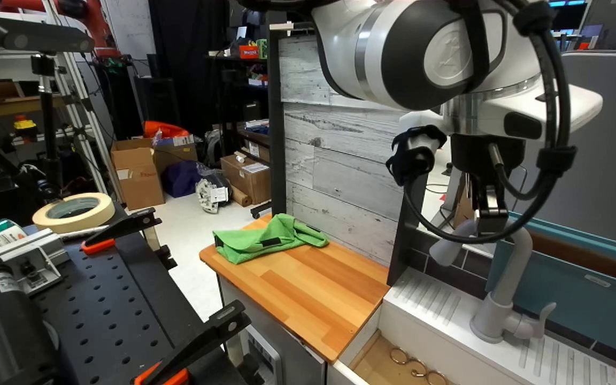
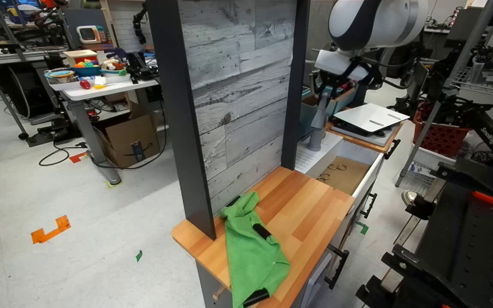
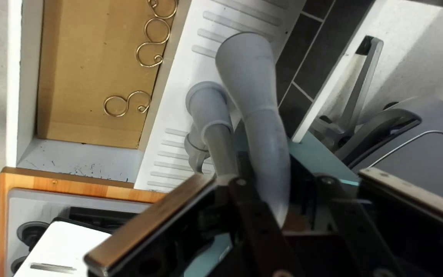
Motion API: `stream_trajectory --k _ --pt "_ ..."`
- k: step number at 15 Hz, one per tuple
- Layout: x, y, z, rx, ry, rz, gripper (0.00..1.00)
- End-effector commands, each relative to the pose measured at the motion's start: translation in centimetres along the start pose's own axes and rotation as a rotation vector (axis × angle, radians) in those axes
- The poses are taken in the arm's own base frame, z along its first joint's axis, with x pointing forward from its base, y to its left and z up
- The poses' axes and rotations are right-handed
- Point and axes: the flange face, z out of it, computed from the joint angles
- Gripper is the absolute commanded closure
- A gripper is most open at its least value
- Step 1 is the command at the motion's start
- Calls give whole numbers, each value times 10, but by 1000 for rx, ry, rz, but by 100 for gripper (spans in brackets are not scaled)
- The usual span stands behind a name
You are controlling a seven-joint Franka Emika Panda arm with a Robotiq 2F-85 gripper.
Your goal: Turn the faucet to the right
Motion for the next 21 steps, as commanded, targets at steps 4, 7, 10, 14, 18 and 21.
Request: stream_trajectory --k 4,7,10,14,18,21 --pt "16 35 -24 11 -35 -278 94" --pt "24 44 -26 -34 -45 -383 94" --pt "28 50 -27 -65 -45 -505 94" --pt "34 55 -27 -86 -24 -617 94" --pt "36 57 -27 -96 -13 -679 94" --pt "36 57 -28 -89 -12 -702 94"
